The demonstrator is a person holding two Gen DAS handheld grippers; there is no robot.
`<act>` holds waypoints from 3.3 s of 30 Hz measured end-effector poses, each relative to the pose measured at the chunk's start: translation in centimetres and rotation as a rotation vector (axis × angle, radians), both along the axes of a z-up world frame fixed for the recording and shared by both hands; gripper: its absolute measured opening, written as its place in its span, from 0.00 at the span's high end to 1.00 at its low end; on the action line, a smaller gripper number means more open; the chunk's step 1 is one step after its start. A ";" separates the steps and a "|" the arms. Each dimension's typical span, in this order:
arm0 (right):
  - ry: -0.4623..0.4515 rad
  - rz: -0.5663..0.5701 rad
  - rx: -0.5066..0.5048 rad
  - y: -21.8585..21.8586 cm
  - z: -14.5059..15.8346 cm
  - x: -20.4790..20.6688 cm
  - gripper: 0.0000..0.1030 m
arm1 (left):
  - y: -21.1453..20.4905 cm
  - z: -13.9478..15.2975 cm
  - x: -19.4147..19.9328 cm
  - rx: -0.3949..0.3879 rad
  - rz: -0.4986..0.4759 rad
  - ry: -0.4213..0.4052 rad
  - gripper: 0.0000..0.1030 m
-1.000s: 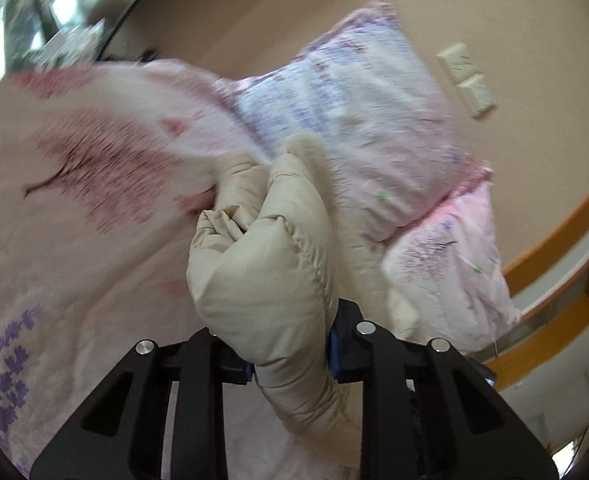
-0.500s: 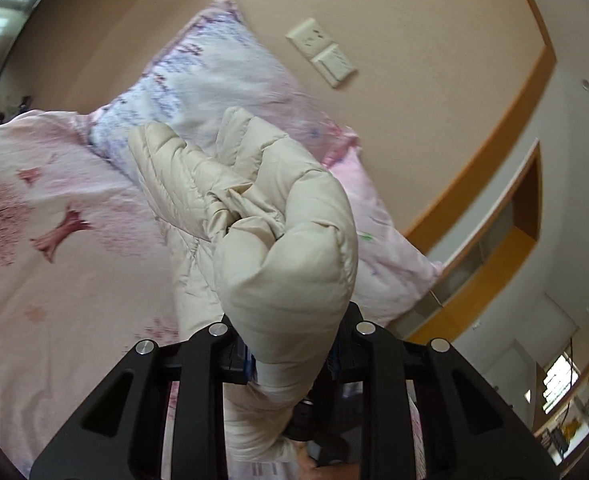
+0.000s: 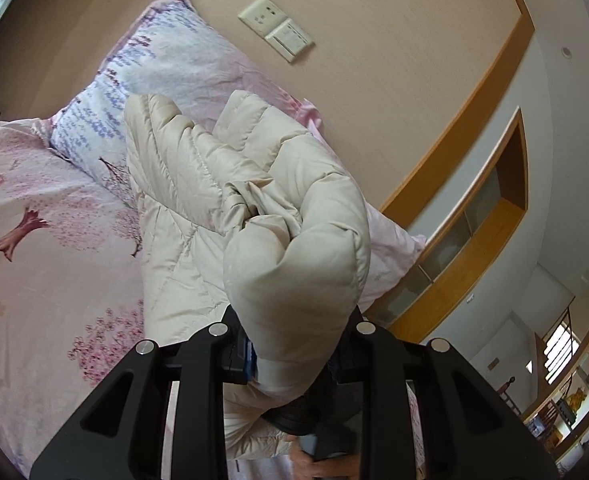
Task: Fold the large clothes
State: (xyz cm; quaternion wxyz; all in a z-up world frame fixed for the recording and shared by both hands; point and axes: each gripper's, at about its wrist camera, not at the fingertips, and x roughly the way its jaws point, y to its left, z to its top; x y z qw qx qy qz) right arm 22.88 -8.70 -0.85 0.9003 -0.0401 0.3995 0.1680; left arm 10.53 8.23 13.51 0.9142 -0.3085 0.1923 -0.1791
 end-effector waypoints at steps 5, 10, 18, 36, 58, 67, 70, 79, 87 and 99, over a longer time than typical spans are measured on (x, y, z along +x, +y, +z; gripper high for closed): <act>-0.040 -0.050 0.061 -5.9 2.3 -2.2 0.59 | -2.6 0.3 0.5 0.034 -0.047 -0.003 0.75; -0.047 -0.252 0.063 -14.4 2.7 -1.9 0.59 | -5.9 0.3 1.1 0.093 -0.105 -0.008 0.75; 0.097 -0.303 0.127 -19.1 -0.3 1.9 0.70 | -13.2 -1.8 3.6 0.160 -0.307 0.045 0.75; 0.006 -0.466 0.284 -29.9 3.0 -0.1 0.68 | -23.2 -9.5 5.2 0.496 -0.550 0.226 0.73; 0.079 -0.202 0.464 -24.2 6.3 5.2 0.85 | -27.3 -8.7 3.7 0.628 -0.603 0.162 0.61; 0.128 -0.229 0.462 -25.5 4.3 6.6 0.85 | -19.7 -1.3 3.2 0.540 -0.566 0.027 0.45; 0.126 -0.225 0.452 -25.3 4.4 6.7 0.85 | -16.3 -0.6 6.3 0.589 -0.398 0.045 0.45; 0.123 -0.243 0.436 -25.6 4.2 7.2 0.85 | -12.8 -4.1 12.2 0.605 -0.294 0.194 0.45; 0.162 -0.322 0.432 -27.2 2.5 7.8 0.85 | -14.4 -6.9 15.2 0.609 -0.346 0.249 0.45; 0.193 -0.381 0.377 -28.0 0.6 9.0 0.82 | -16.8 -10.0 17.2 0.668 -0.378 0.339 0.43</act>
